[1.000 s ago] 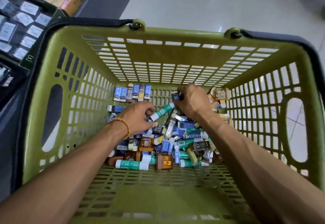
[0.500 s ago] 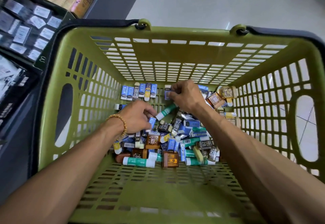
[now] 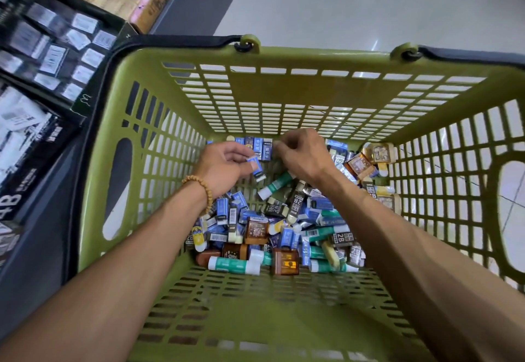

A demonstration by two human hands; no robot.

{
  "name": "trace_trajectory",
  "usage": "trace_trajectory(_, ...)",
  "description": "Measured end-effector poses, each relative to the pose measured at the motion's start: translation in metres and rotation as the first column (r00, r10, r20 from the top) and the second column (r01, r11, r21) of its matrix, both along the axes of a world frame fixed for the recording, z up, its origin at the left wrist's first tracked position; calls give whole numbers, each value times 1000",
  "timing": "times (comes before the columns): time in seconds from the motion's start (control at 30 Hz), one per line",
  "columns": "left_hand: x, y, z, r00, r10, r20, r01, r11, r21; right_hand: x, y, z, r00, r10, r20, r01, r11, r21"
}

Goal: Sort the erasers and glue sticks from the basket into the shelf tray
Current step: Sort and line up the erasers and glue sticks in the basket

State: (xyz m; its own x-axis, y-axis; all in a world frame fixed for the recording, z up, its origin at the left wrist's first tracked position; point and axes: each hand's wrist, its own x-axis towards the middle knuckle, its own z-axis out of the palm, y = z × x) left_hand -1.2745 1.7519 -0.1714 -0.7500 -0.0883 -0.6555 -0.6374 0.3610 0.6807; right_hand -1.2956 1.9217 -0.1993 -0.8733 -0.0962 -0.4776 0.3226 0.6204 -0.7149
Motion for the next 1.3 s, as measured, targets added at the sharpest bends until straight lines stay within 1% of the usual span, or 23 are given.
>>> trace_trajectory(0.07,-3,8,2,996,86,3,-86,993,78,9,11,14,982,41,185,7,967,-254)
trace_trajectory(0.1,-5,13,3,992,124,17,-125,983,135,13,16,18,965,61,253,29,941,-338)
trace_trajectory(0.17,-7,24,3,984,169,55,-177,954,242,18,22,21,955,38,294,84,917,-390)
trace_trajectory(0.23,-8,32,1,984,165,71,-179,938,297,19,26,23,956,-27,292,139,918,-372)
trace_trajectory(0.27,-7,35,-2,988,143,62,-154,948,280,19,29,24,950,-67,304,181,914,-363)
trace_trajectory(0.3,-6,35,-6,995,97,31,-101,971,216,19,33,24,941,-119,318,231,910,-345)
trace_trajectory(0.37,-2,35,-15,994,-94,-50,94,996,-1,18,43,24,919,-223,325,319,904,-284)
trace_trajectory(0.4,2,35,-19,974,-216,-62,209,973,-101,18,47,23,912,-259,319,345,904,-252)
trace_trajectory(0.43,5,37,-22,940,-336,-58,321,929,-186,18,50,23,907,-281,313,360,904,-231)
trace_trajectory(0.5,12,43,-28,830,-557,-28,517,787,-338,19,54,23,907,-294,301,365,906,-215)
trace_trajectory(0.57,16,49,-30,723,-691,-6,613,645,-456,20,55,23,915,-283,289,351,910,-222)
trace_trajectory(0.6,16,51,-29,710,-704,-4,616,624,-480,21,56,25,920,-276,280,342,912,-225)
trace_trajectory(0.63,15,53,-27,722,-692,-6,604,634,-483,20,57,26,926,-272,264,333,916,-223)
trace_trajectory(0.73,14,55,-9,760,-649,-34,585,706,-400,16,59,28,938,-276,208,319,924,-211)
trace_trajectory(0.8,19,58,8,714,-700,-11,673,690,-266,13,60,28,941,-282,189,316,930,-188)
trace_trajectory(0.87,31,63,20,644,-764,45,763,635,-121,10,62,28,943,-282,178,311,937,-160)
trace_trajectory(0.9,37,64,22,612,-789,54,789,605,-109,10,63,29,945,-279,174,305,941,-146)
trace_trajectory(0.93,41,64,23,608,-792,45,789,598,-140,9,64,30,946,-276,171,300,943,-140)
trace_trajectory(1.03,38,57,21,714,-700,-22,665,688,-292,11,64,31,949,-267,167,293,943,-158)
trace_trajectory(1.07,35,55,18,725,-687,-37,641,694,-328,12,64,30,951,-262,164,288,944,-162)
trace_trajectory(1.1,33,53,14,712,-701,-31,648,673,-357,14,63,29,951,-262,163,288,944,-162)
trace_trajectory(1.23,30,46,-9,616,-783,85,717,512,-473,19,59,26,958,-232,169,259,952,-164)
trace_trajectory(1.3,32,40,-18,591,-797,123,729,464,-503,19,58,25,958,-219,183,251,951,-181)
